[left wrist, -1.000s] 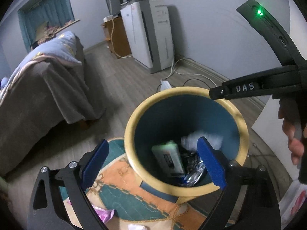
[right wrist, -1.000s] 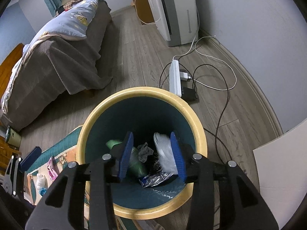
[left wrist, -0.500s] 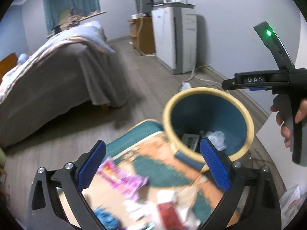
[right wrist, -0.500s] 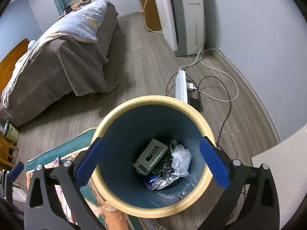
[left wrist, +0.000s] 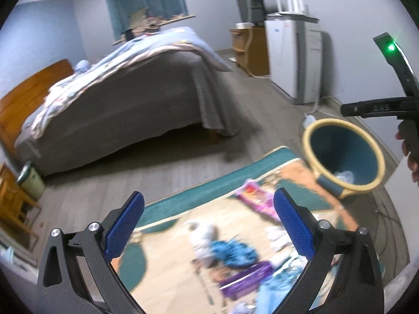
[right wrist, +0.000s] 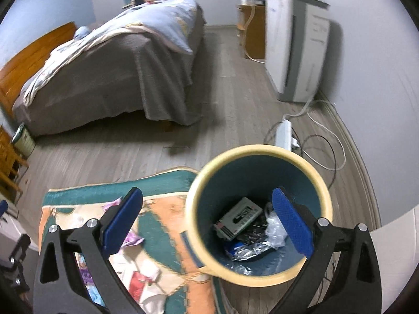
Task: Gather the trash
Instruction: 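Grasp the white tissue with the left tool while the right grasps the pink wrapper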
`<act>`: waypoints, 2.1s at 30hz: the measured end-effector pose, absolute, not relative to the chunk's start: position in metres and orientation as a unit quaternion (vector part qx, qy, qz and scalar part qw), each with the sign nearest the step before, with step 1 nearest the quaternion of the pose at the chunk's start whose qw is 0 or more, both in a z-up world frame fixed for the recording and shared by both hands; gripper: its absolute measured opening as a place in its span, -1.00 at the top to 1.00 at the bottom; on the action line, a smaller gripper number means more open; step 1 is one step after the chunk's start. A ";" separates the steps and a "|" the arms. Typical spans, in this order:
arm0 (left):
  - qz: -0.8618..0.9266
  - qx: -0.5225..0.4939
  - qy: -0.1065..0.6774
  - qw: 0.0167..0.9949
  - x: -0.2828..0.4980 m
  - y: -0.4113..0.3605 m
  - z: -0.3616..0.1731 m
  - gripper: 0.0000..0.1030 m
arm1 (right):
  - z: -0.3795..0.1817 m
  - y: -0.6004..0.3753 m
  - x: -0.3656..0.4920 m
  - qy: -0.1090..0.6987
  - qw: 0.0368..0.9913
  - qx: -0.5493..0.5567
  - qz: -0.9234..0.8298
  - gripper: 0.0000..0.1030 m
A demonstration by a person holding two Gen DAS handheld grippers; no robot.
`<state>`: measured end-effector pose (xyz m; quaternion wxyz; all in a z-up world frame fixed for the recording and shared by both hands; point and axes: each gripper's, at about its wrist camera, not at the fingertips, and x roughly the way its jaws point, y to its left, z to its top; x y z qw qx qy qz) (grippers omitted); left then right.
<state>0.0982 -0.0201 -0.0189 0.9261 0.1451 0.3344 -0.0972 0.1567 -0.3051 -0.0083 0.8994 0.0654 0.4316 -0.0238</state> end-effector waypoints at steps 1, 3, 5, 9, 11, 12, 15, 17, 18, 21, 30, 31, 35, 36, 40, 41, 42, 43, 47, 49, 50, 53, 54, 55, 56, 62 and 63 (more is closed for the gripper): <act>-0.091 0.140 0.335 0.927 0.096 -0.013 -0.020 -0.90 | -0.007 -0.297 0.157 0.432 0.899 0.060 -0.017 -0.89; -0.077 0.127 0.342 0.928 0.093 0.004 -0.026 -0.90 | -0.005 -0.284 0.156 0.431 0.901 0.051 -0.009 -0.89; -0.068 0.121 0.348 0.927 0.091 0.014 -0.032 -0.90 | -0.005 -0.271 0.155 0.432 0.901 0.044 -0.001 -0.89; -0.054 0.121 0.354 0.926 0.091 0.034 -0.042 -0.90 | -0.013 -0.243 0.156 0.445 0.895 0.025 0.009 -0.89; -0.049 0.124 0.359 0.924 0.092 0.040 -0.047 -0.90 | -0.019 -0.233 0.157 0.452 0.892 0.017 0.013 -0.89; -0.048 0.126 0.362 0.922 0.094 0.043 -0.051 -0.90 | -0.022 -0.226 0.158 0.456 0.890 0.012 0.015 -0.89; -0.048 0.121 0.370 0.920 0.098 0.051 -0.059 -0.90 | -0.031 -0.209 0.160 0.461 0.887 -0.001 0.021 -0.89; -0.048 0.108 0.380 0.917 0.102 0.059 -0.066 -0.90 | -0.037 -0.199 0.163 0.463 0.886 -0.012 0.020 -0.89; -0.045 0.103 0.384 0.917 0.103 0.062 -0.069 -0.90 | -0.041 -0.196 0.164 0.465 0.885 -0.015 0.020 -0.89; -0.042 0.094 0.399 0.911 0.111 0.071 -0.083 -0.90 | -0.051 -0.186 0.169 0.467 0.884 -0.025 0.020 -0.89; -0.053 0.102 0.420 0.900 0.134 0.066 -0.112 -0.90 | -0.088 -0.170 0.182 0.467 0.881 -0.066 0.033 -0.89; -0.057 0.099 0.422 0.899 0.137 0.064 -0.115 -0.90 | -0.092 -0.170 0.184 0.469 0.880 -0.068 0.034 -0.89; -0.068 0.090 0.436 0.893 0.151 0.057 -0.127 -0.90 | -0.110 -0.170 0.189 0.485 0.871 -0.074 0.039 -0.89; -0.069 0.090 0.437 0.892 0.154 0.056 -0.129 -0.90 | -0.113 -0.170 0.191 0.489 0.868 -0.074 0.040 -0.89; -0.075 0.089 0.450 0.886 0.165 0.052 -0.143 -0.86 | -0.124 -0.169 0.193 0.501 0.861 -0.072 0.050 -0.89; -0.078 0.087 0.457 0.882 0.167 0.051 -0.148 -0.85 | -0.126 -0.168 0.193 0.503 0.860 -0.071 0.052 -0.89; -0.083 0.084 0.464 0.878 0.169 0.051 -0.152 -0.84 | -0.128 -0.167 0.194 0.505 0.859 -0.070 0.057 -0.88; -0.085 0.083 0.468 0.876 0.169 0.051 -0.155 -0.84 | -0.129 -0.166 0.194 0.506 0.858 -0.071 0.059 -0.87; -0.097 0.079 0.497 0.859 0.175 0.048 -0.168 -0.46 | -0.140 -0.158 0.196 0.525 0.844 -0.077 0.077 -0.57; -0.109 0.066 0.504 0.854 0.176 0.047 -0.172 -0.43 | -0.144 -0.154 0.196 0.532 0.839 -0.078 0.085 -0.42; -0.113 0.065 0.507 0.852 0.175 0.046 -0.173 -0.41 | -0.146 -0.152 0.195 0.535 0.836 -0.080 0.089 -0.30; -0.131 0.068 0.514 0.845 0.175 0.040 -0.177 -0.31 | -0.151 -0.145 0.195 0.545 0.827 -0.089 0.104 -0.07; -0.136 0.070 0.515 0.844 0.174 0.038 -0.178 -0.23 | -0.154 -0.142 0.194 0.551 0.822 -0.093 0.111 0.11; -0.141 0.073 0.516 0.842 0.173 0.036 -0.178 -0.14 | -0.156 -0.141 0.193 0.556 0.818 -0.094 0.114 0.20; -0.146 0.073 0.520 0.838 0.173 0.034 -0.179 -0.10 | -0.159 -0.140 0.193 0.564 0.812 -0.095 0.117 0.32; -0.166 0.070 0.534 0.826 0.171 0.028 -0.181 0.37 | -0.161 -0.131 0.186 0.564 0.806 -0.129 0.127 0.79; -0.170 0.072 0.534 0.825 0.170 0.027 -0.180 0.50 | -0.159 -0.130 0.186 0.563 0.806 -0.125 0.129 0.83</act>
